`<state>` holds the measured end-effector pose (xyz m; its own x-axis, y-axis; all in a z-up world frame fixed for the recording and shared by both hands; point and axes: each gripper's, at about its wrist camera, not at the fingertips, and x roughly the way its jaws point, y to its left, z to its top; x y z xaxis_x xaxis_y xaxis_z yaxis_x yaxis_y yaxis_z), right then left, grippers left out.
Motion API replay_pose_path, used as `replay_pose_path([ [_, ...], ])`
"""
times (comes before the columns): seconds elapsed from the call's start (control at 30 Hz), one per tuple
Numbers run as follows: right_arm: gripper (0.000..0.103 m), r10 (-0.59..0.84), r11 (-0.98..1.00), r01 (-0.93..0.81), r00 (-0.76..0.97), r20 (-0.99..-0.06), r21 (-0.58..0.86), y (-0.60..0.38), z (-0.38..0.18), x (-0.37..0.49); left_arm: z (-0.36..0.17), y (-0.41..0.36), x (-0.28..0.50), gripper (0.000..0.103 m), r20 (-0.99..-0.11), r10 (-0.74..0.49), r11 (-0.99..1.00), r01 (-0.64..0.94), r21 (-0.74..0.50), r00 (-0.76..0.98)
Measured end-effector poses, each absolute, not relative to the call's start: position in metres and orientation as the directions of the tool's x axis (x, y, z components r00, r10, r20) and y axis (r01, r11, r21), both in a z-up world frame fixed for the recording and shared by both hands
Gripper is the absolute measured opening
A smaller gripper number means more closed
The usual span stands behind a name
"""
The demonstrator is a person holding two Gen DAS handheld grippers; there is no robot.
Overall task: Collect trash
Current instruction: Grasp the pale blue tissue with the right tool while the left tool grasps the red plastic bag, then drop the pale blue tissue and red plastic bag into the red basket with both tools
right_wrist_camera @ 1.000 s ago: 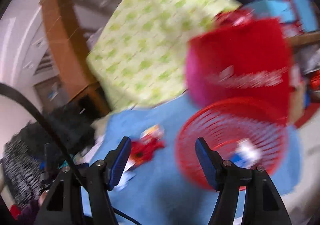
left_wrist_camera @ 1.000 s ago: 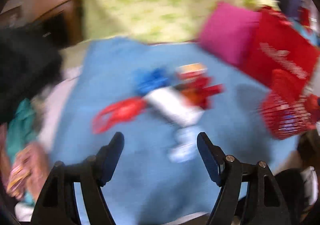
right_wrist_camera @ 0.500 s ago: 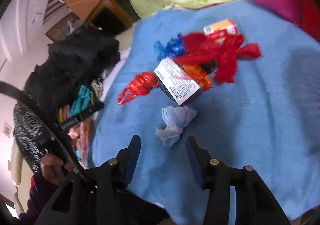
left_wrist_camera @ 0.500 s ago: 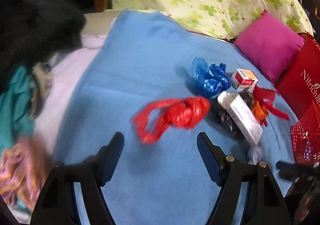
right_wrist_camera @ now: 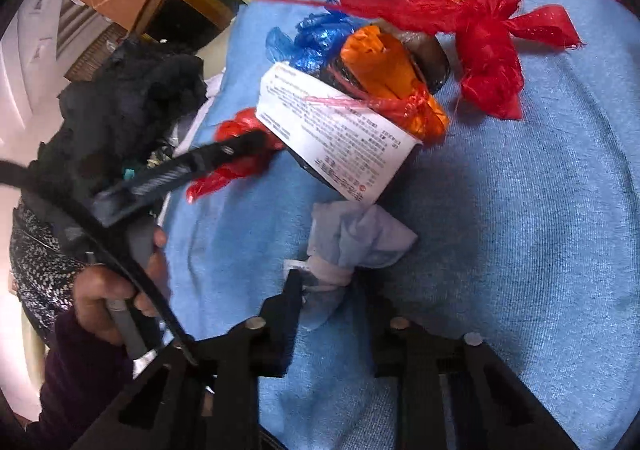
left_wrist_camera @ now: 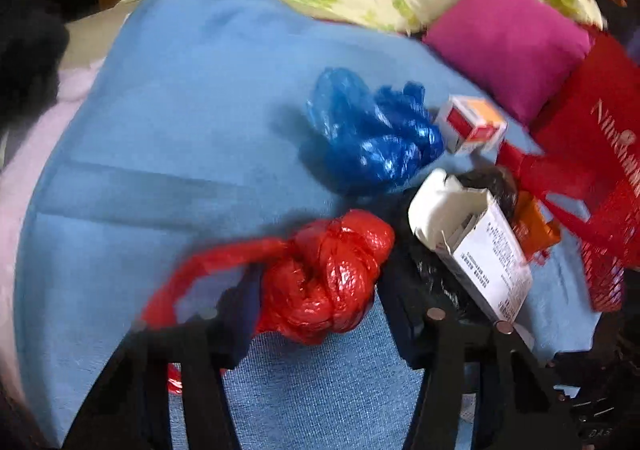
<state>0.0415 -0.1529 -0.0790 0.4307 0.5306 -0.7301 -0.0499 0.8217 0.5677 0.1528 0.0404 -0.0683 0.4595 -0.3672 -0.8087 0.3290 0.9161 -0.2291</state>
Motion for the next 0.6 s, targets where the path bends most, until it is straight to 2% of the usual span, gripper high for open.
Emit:
replay_pose_path([
  [0.2,0.021,0.537,0.817,-0.070,0.452,-0.712,0.572,-0.162,-0.066,0.020,-0.046,0.053,0.113,0.054,-0.775,-0.384,0.916,0.312,-0.251,0.503],
  [0.37,0.021,0.544,0.798,-0.079,0.522,-0.657,0.598,-0.195,-0.031,-0.024,-0.006,0.050,0.063,0.054,-0.735,-0.387,0.917,0.315,-0.245,0.556],
  [0.6,0.021,0.427,0.830,-0.066,0.714,-0.554,0.554,-0.264,0.046,-0.099,0.059,-0.022,0.011,0.054,-0.646,-0.490,0.861,0.443,-0.250,0.586],
])
